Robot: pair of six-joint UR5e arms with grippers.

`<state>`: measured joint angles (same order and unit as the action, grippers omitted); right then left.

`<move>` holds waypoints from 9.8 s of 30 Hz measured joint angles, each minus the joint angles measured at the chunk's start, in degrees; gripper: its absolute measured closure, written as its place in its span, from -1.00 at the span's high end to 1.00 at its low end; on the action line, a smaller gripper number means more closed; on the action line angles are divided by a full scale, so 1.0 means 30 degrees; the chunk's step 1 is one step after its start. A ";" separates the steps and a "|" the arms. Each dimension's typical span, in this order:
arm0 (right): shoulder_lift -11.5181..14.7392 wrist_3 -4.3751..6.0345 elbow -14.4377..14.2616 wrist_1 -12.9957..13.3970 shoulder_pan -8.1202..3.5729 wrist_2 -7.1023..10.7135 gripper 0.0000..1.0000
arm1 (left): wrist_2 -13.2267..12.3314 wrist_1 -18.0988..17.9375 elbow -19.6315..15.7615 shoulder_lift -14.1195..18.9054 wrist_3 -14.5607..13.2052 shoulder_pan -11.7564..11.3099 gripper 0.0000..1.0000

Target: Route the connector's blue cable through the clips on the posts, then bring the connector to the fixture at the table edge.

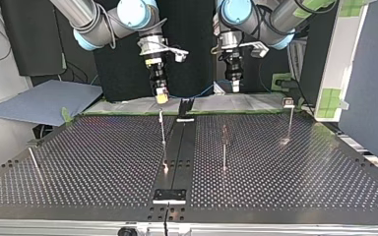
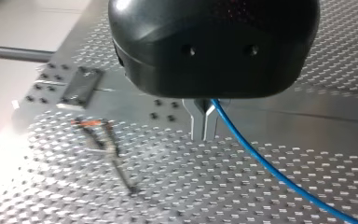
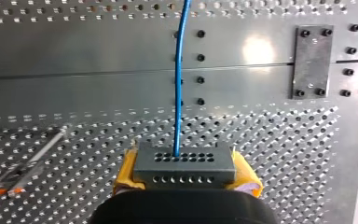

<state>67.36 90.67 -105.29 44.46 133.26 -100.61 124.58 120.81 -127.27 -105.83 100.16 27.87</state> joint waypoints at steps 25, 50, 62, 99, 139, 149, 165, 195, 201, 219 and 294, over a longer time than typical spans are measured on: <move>0.0153 0.0069 0.1969 -0.3618 -0.0904 0.0686 -1.00 | -0.0063 0.3380 0.1830 0.2737 0.0144 -0.1515 -0.95; 0.0102 0.0251 0.3086 -0.4157 -0.1332 0.2067 -1.00 | -0.3251 0.4397 0.3036 0.2663 -0.1265 -0.3432 -0.86; 0.0035 0.0319 0.3324 -0.4229 -0.1652 0.2070 -1.00 | -0.4274 0.5107 0.3860 0.2013 -0.1281 -0.3902 -0.86; -0.0245 0.0428 0.3356 -0.4142 -0.2028 0.2120 -1.00 | -0.6924 0.5698 0.4763 0.1210 -0.1115 -0.5310 -0.86; -0.1069 0.0339 0.4831 -0.4646 -0.2646 0.2509 -1.00 | -0.8826 0.6510 0.7064 0.0068 -0.0779 -0.6291 -0.86; -0.1203 0.0334 0.5372 -0.4880 -0.2899 0.2563 -1.00 | -0.9409 0.6839 0.7448 -0.0641 -0.0757 -0.6420 -0.81; -0.1841 0.0322 0.6108 -0.5188 -0.3479 0.2592 -1.00 | -0.9628 0.6994 0.7949 -0.0716 -0.0644 -0.6635 -0.86; -0.1985 0.0282 0.6197 -0.5631 -0.3597 0.3032 -1.00 | -1.0096 0.8038 0.8095 -0.0699 -0.0478 -0.6960 0.98; -0.1984 0.0284 0.6194 -0.5794 -0.3568 0.3032 -1.00 | -1.0473 0.8694 0.8083 -0.0664 -0.0299 -0.7051 0.98; -0.1985 0.0339 0.6195 -0.6070 -0.3543 0.3012 -1.00 | -1.2411 0.8365 0.7006 -0.0063 0.1500 -0.6862 0.98; -0.1986 0.0410 0.6189 -0.6260 -0.3622 0.3036 -1.00 | -1.2145 0.7467 0.3758 0.3238 0.3285 -0.5328 0.98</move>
<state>61.40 91.89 -86.72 25.68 122.39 -91.51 88.15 143.21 -115.99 -96.11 110.02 11.88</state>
